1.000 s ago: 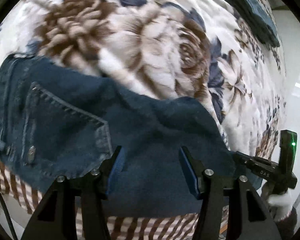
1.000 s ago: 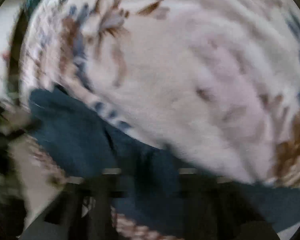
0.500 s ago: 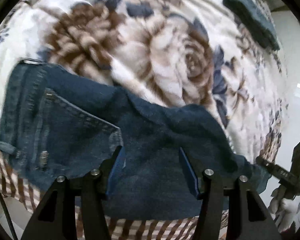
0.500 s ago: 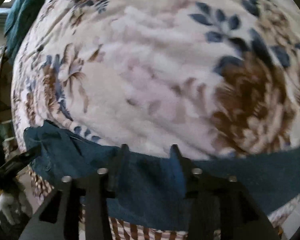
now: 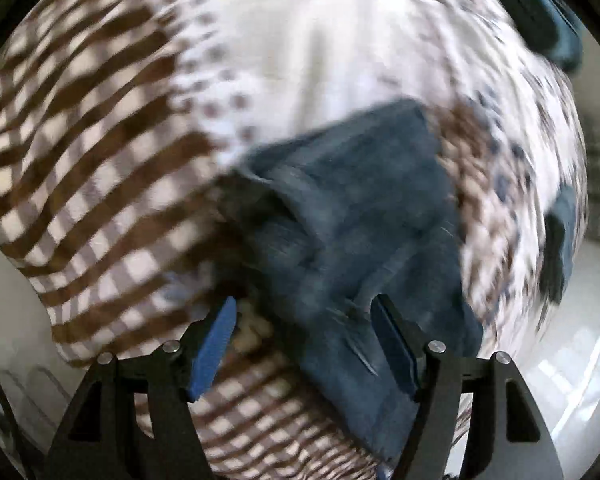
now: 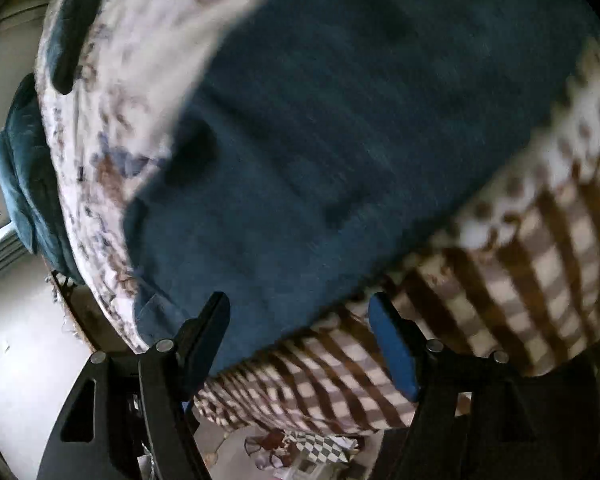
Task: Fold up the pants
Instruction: 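Lift and fold the jeans over again with both grippers toward the hems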
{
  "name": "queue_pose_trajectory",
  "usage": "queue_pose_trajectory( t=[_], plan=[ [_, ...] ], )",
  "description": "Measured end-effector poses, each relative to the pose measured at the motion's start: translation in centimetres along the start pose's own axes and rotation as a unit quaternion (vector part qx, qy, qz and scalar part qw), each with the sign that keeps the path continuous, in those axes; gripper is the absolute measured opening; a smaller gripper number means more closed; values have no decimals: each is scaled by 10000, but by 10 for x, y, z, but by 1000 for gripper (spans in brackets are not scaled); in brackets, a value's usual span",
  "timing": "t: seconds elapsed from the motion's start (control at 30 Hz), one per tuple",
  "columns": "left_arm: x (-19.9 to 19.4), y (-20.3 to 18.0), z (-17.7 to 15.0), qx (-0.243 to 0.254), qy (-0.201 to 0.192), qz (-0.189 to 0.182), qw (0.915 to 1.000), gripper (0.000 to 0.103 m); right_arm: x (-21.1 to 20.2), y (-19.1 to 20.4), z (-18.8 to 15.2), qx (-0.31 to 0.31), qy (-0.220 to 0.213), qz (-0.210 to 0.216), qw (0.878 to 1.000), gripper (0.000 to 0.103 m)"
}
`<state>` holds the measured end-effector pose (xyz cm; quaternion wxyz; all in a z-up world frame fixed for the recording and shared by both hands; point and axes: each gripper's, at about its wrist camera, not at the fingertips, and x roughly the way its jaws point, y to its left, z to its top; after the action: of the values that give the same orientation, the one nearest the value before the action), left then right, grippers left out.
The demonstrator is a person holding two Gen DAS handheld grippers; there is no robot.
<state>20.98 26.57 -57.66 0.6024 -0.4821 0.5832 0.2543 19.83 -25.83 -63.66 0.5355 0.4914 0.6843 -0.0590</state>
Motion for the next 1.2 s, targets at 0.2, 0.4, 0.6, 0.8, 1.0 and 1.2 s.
queue_pose_trajectory(
  t=[0.2, 0.4, 0.6, 0.8, 1.0, 1.2],
  plan=[
    [16, -3, 15, 86, -253, -130, 9996, 58, 14, 8, -3, -63, -644, -161, 9978, 17],
    [4, -23, 10, 872, -600, 478, 9932, 23, -12, 16, -21, -268, -916, -134, 9953, 9],
    [10, -5, 16, 887, -468, 576, 9933, 23, -3, 10, -21, -469, -715, -516, 9950, 8],
    [10, -3, 18, 1000, -312, 491, 9933, 29, 29, -2, -3, -603, -94, -707, 9956, 24],
    [-32, -42, -34, 1993, -446, 774, 9759, 37, -25, 19, -12, -1112, 172, -727, 9910, 62],
    [1, -130, -89, 2761, 193, 170, 9608, 56, -44, 111, 26, -3292, -400, -1369, 9334, 62]
  ],
)
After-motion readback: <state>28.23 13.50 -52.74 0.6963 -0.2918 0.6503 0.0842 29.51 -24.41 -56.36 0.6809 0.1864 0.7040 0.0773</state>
